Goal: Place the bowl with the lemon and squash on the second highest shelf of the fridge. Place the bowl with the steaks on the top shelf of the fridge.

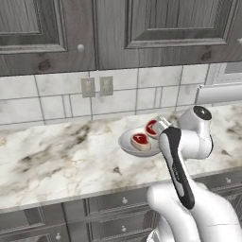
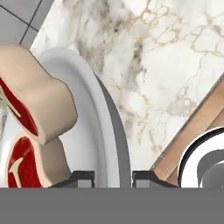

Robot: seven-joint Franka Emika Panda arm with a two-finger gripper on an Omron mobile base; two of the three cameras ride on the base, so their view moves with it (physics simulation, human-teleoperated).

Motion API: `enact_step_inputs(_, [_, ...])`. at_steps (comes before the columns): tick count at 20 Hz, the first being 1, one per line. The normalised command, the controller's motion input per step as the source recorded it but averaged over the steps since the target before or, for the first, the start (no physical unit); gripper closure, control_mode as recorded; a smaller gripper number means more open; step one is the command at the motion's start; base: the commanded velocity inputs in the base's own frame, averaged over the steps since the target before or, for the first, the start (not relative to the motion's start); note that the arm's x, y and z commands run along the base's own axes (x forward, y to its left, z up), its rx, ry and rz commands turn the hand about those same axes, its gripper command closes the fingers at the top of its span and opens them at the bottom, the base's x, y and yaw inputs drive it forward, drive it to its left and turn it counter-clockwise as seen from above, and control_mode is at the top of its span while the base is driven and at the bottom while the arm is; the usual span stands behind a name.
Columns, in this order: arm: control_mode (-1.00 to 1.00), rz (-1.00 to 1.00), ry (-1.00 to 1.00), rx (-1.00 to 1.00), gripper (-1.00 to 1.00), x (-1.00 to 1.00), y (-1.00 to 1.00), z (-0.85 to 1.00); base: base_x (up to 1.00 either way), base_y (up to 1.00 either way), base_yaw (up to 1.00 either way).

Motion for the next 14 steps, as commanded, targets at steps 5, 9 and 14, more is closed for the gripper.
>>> enact_step_inputs(5, [-1.0, -0.2, -0.2, 0.0, 1.0, -0.81, 0.0, 0.6, 0.0, 0.0, 0.0])
enact_step_inputs(9, [1.0, -0.05, -0.05, 0.0, 1.0, -0.25, 0.0, 0.09, -0.75, 0.0, -0.28])
enact_step_inputs(14, [1.0, 0.0, 0.0, 0.0, 1.0, 0.0, 0.0, 0.0, -0.75, 0.0, -0.63])
